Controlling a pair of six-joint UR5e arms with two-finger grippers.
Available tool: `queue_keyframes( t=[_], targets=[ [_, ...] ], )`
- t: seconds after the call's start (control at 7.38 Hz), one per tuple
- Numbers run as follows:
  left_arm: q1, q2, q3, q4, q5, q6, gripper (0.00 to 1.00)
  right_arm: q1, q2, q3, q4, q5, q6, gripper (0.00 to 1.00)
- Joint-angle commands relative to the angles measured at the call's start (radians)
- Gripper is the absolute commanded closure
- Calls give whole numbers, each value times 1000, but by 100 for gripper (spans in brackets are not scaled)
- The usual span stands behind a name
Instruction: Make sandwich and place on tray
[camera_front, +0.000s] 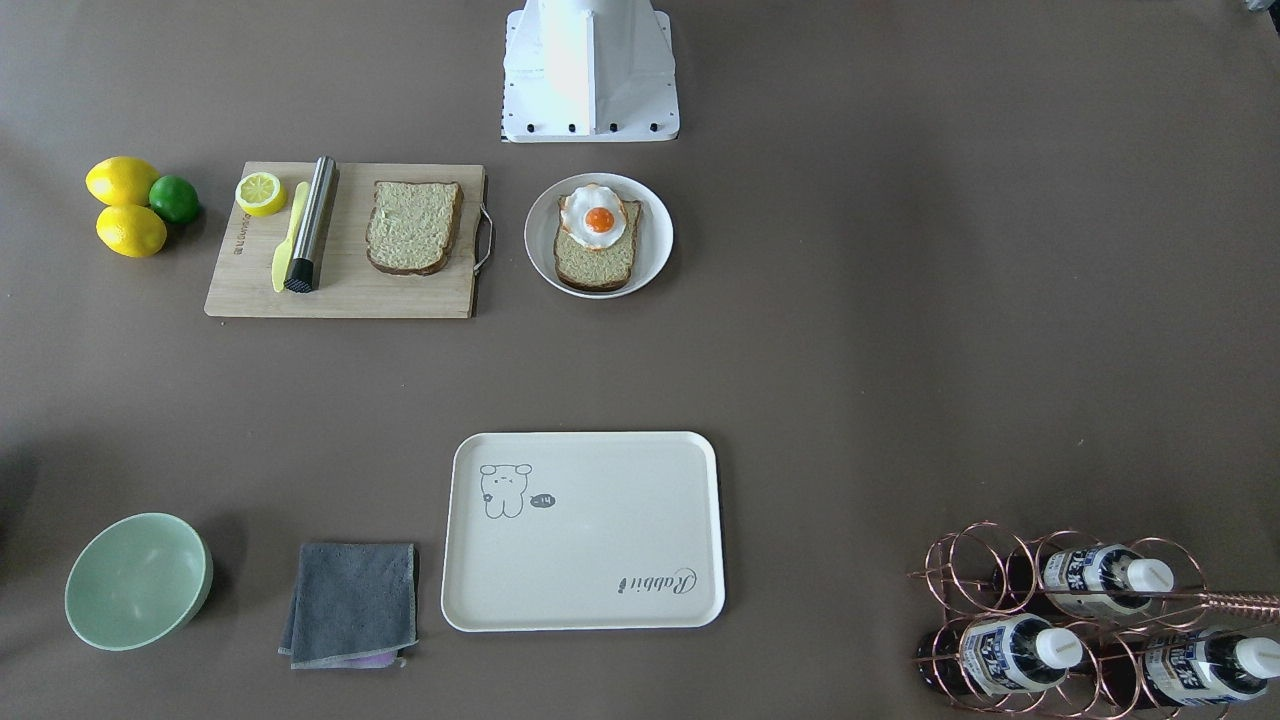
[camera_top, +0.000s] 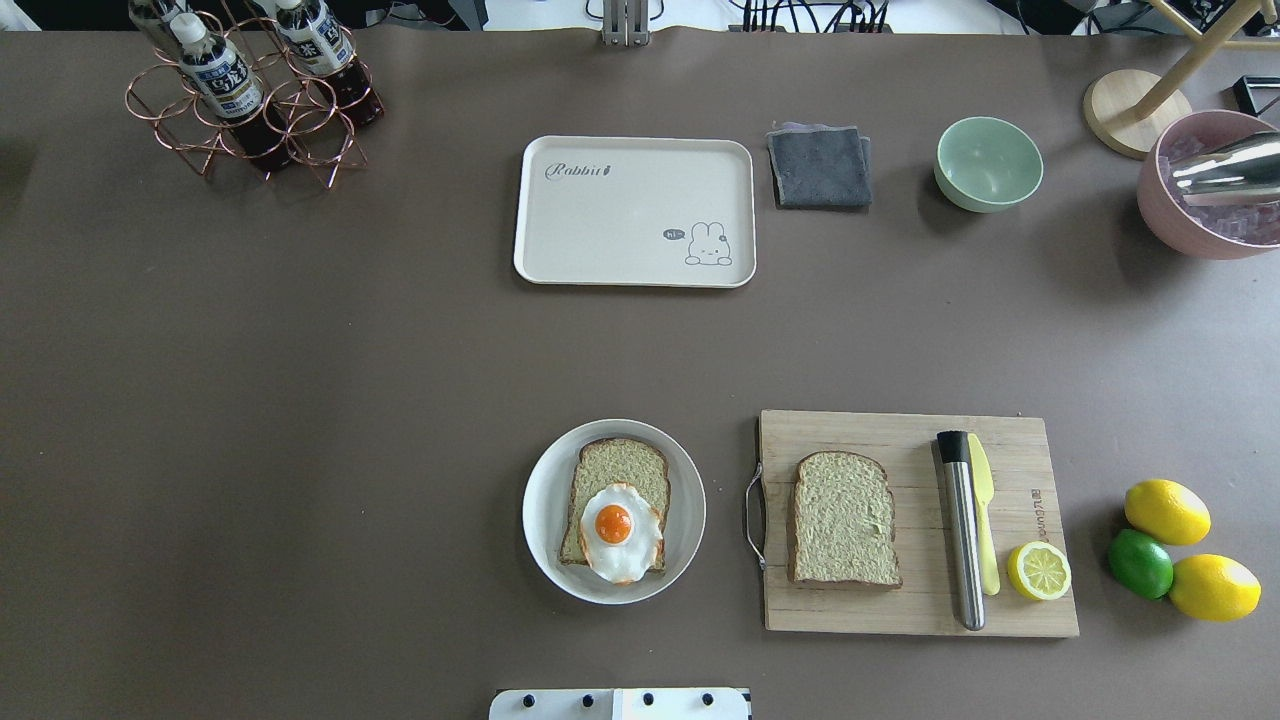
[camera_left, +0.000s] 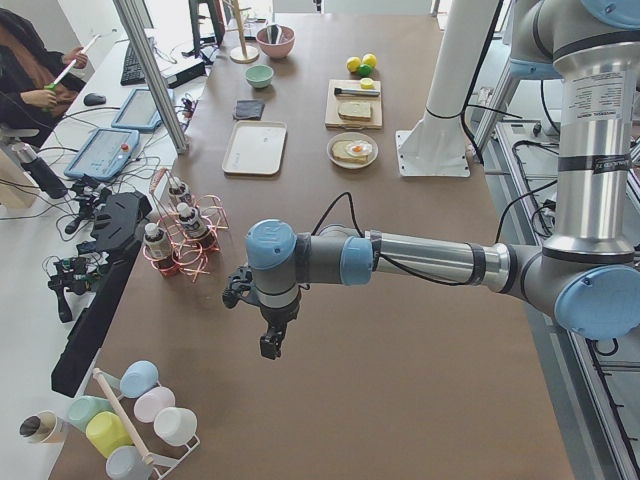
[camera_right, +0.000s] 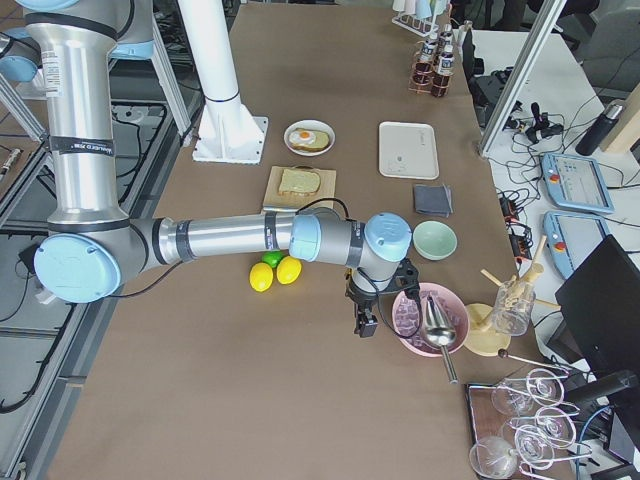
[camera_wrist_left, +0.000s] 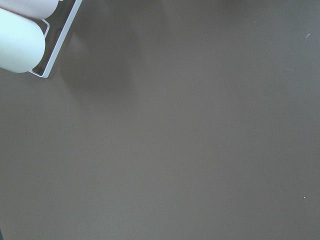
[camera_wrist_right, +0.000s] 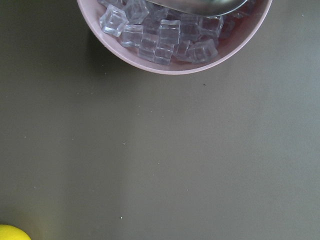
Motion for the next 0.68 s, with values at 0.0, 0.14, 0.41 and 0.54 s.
queue_keyframes(
  t=[0.0, 0.14, 0.41, 0.54],
  targets=[
    [1, 0, -6, -2, -1, 1, 2, 1, -1, -1, 0, -1, -1, 0],
    [1, 0, -6, -2, -2, 1, 2, 1, -2, -1, 0, -1, -1, 0],
    [2, -12, -4, -2, -2, -1, 2, 1, -2, -3, 0, -1, 1, 0],
    [4, -16, -1, -2, -2, -1, 2, 1, 1, -3, 0, 0, 1, 0]
  ],
)
